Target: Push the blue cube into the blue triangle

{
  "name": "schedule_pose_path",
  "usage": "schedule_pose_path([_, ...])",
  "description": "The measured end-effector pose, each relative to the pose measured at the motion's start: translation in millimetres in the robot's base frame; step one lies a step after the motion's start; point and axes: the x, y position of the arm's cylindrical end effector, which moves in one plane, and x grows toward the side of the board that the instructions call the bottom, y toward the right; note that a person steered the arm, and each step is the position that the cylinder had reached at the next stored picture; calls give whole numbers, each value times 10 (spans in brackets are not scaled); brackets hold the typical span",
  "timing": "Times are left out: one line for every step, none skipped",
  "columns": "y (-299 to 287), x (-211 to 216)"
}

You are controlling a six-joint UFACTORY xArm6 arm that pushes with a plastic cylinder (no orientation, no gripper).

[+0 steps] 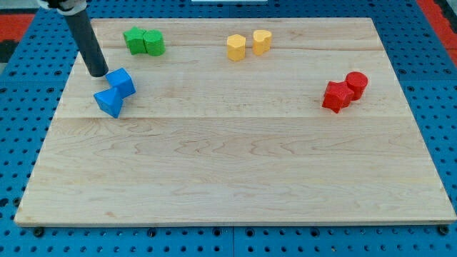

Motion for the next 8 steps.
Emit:
schedule_pose_path([75, -61])
schedule_pose_path([75, -83])
schedule_pose_path([282, -82])
schedule_pose_path([282, -82])
schedule_pose_path([282, 49])
schedule_pose_path([282, 318])
schedule_pose_path([280, 411])
schedule_pose_path([280, 435])
